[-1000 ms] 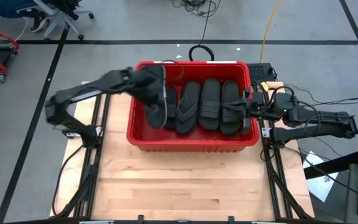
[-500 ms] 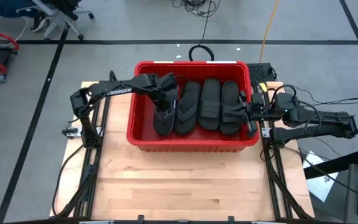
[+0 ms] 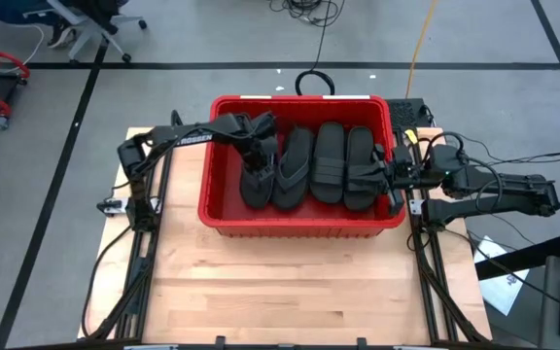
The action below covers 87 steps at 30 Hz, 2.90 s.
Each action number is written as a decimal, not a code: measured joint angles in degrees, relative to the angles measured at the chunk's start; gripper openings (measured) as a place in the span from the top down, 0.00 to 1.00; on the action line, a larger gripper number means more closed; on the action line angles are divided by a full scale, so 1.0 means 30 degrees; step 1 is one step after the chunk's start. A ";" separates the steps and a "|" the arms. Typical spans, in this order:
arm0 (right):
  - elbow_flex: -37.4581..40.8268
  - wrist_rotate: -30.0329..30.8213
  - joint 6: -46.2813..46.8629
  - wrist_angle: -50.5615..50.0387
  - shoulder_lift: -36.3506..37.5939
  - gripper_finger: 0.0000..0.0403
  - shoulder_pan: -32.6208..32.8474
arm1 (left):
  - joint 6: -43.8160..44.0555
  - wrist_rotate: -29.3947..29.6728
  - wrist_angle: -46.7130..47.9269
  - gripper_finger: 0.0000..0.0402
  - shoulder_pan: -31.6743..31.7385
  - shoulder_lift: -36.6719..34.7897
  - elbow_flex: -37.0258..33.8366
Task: Pick and place slides into bin
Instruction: Put the black slipper into the red bin, then return to Home Position
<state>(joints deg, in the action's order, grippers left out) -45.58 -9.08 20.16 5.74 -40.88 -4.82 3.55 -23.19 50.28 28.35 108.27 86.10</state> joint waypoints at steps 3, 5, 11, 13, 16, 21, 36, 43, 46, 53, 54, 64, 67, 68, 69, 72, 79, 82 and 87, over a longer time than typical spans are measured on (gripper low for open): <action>0.0000 -0.0007 -0.0143 -0.0114 0.0000 1.00 0.0000 | 0.0028 -0.0193 -0.0112 1.00 -0.0028 0.0116 -0.0255; 0.0000 -0.0007 -0.0429 -0.0118 0.0000 1.00 0.0000 | 0.0065 -0.0193 -0.0319 1.00 -0.0013 0.0106 -0.0296; 0.0000 -0.0009 -0.0590 -0.0133 -0.0005 1.00 0.0000 | 0.0929 -0.0369 -0.0264 0.93 0.0013 -0.0232 -0.0235; 0.0000 -0.0010 -0.0592 -0.0140 -0.0007 1.00 0.0000 | 0.0438 -0.1491 -0.0284 0.88 -0.0038 -0.0299 -0.0209; 0.0000 -0.0007 -0.0813 -0.0140 -0.0007 1.00 0.0000 | -0.0132 -0.2080 -0.0282 0.79 -0.0243 -0.0299 -0.0209; 0.0000 -0.0016 -0.0969 -0.0140 -0.0007 1.00 0.0000 | 0.0570 -0.1705 -0.0363 0.60 -0.0246 -0.0299 -0.0209; 0.0000 -0.0073 -0.0954 -0.1207 0.0000 1.00 0.0007 | 0.1883 -0.0675 -0.0076 0.28 -0.0217 -0.0452 0.0054; 0.0000 -0.0073 -0.0954 -0.1371 0.0000 1.00 0.0015 | -0.0444 0.0274 0.0261 0.22 -0.0217 -0.0505 0.1355; 0.0000 -0.0075 -0.0882 -0.1482 -0.0007 1.00 0.0015 | -0.1912 0.1381 0.0565 0.20 -0.0217 -0.0642 0.2333; 0.0000 -0.0660 -0.1442 -0.1720 -0.0007 1.00 0.0021 | -0.6030 0.2344 0.1973 0.34 -0.0996 -0.2291 0.4653; 0.0000 -0.0991 -0.1477 -0.1719 -0.0006 1.00 0.0016 | -0.6048 0.2328 0.1306 0.41 -0.1353 -0.2884 0.4746; 0.0000 -0.4886 -0.1454 -0.2631 0.1601 1.00 0.1720 | -0.5204 0.2976 -0.1724 0.96 -0.5580 -0.8934 0.4784; 0.0016 -0.2148 -0.1492 -0.4289 0.2587 1.00 0.3127 | -0.4852 0.4170 -0.1209 0.99 -0.7862 -1.0553 0.4349; 0.0022 -0.1210 -0.1472 -0.4895 0.3024 1.00 0.3681 | -0.4620 0.5298 -0.1174 0.99 -0.8748 -1.1157 0.4073; 0.0022 -0.0449 -0.1498 -0.5615 0.3461 1.00 0.4183 | -0.4313 0.6729 -0.1158 0.99 -0.9604 -1.1788 0.3633; 0.0022 0.1509 -0.2274 -0.8265 0.4707 1.00 0.5468 | -0.2897 1.0713 -0.0690 1.00 -1.1595 -1.3841 0.1391; 0.1043 0.4072 -0.4936 -0.8932 0.6500 1.00 0.5996 | 0.1240 1.3034 -0.5493 1.00 -1.3466 -1.9123 -0.8502; 0.2697 0.5286 -0.5530 -0.8445 0.7128 1.00 0.5989 | 0.0922 1.2805 -1.0664 1.00 -1.4073 -2.0380 -1.2694; 0.5892 0.6475 -0.3422 -0.5706 0.8023 1.00 0.5982 | -0.1484 1.2820 -1.7483 1.00 -1.4415 -2.0757 -1.6112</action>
<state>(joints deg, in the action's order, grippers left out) -27.91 10.34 9.90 -11.37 -16.82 13.13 -0.90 15.27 -2.17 -14.89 46.00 37.76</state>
